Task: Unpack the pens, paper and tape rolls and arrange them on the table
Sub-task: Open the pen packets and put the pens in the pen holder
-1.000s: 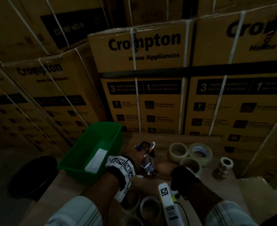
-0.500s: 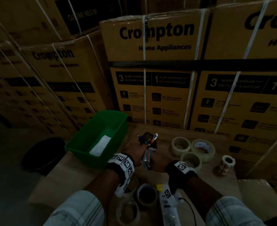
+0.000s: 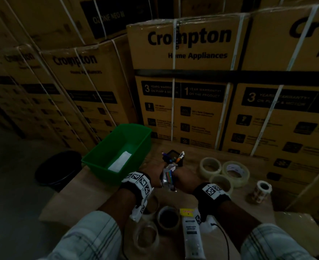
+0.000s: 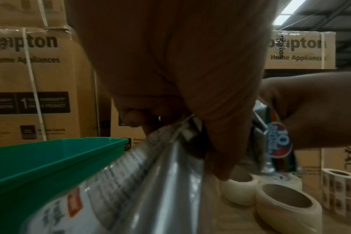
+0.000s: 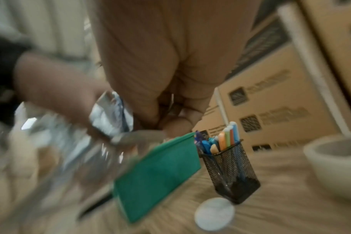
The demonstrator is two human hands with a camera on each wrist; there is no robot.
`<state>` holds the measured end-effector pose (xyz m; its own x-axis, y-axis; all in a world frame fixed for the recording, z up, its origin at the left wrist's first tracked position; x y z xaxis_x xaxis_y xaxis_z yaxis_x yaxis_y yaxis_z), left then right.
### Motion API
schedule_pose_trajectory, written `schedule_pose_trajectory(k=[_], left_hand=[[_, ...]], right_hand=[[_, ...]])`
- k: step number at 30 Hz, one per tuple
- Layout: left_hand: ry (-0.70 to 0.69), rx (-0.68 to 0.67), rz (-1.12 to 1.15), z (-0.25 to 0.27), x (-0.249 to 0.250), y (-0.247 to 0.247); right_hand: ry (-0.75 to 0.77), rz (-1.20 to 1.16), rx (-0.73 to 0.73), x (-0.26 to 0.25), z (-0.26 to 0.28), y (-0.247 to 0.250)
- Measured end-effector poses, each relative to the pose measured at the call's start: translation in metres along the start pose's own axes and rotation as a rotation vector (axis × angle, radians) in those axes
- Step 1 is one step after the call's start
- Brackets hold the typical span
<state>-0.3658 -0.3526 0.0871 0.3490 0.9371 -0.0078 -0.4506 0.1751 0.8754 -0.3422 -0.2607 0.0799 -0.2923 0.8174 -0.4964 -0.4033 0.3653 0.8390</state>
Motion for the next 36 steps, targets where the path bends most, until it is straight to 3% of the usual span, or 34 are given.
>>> schedule_pose_trajectory(k=[4, 8, 11, 15, 22, 28, 30, 33, 36], left_hand=[[-0.044, 0.023, 0.134, 0.004, 0.001, 0.008], [0.037, -0.056, 0.171, -0.012, -0.02, -0.013], [0.164, -0.098, 0.212, -0.018, -0.044, -0.027], [0.165, 0.0, 0.217, -0.022, -0.052, -0.025], [0.125, 0.019, 0.405, -0.03, -0.056, -0.041], [0.082, 0.108, 0.54, -0.039, -0.066, -0.044], [0.082, 0.155, 0.595, -0.05, -0.074, -0.05], [0.107, 0.203, 0.613, -0.044, -0.079, -0.045], [0.16, 0.221, 0.578, -0.036, -0.081, -0.04]], right_hand=[[0.035, -0.081, 0.106, 0.009, 0.0, 0.015], [0.104, -0.223, 0.2, 0.003, 0.014, 0.051], [0.006, -0.31, 0.406, 0.028, 0.018, 0.085], [-0.122, -0.312, 0.593, 0.05, 0.015, 0.112], [-0.177, -0.201, 0.559, 0.05, -0.022, 0.112], [-0.243, -0.141, 0.253, 0.057, -0.065, 0.077], [-0.241, -0.098, 0.274, 0.056, -0.067, 0.067], [-0.084, -0.183, 0.333, 0.034, -0.058, 0.052], [0.222, -0.442, 0.234, 0.0, -0.049, 0.03]])
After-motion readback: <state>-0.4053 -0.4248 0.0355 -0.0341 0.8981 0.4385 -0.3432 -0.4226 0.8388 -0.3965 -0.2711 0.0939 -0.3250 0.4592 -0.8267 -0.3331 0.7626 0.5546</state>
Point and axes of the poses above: each hand's wrist, its own z-axis away from the middle knuckle, its own y-axis out of the back of the hand, x = y × z, the point moved 8 cm from there along -z, towards the middle knuckle, and after that the axes turned 9 degrees about -x, right-handed, at the moved point
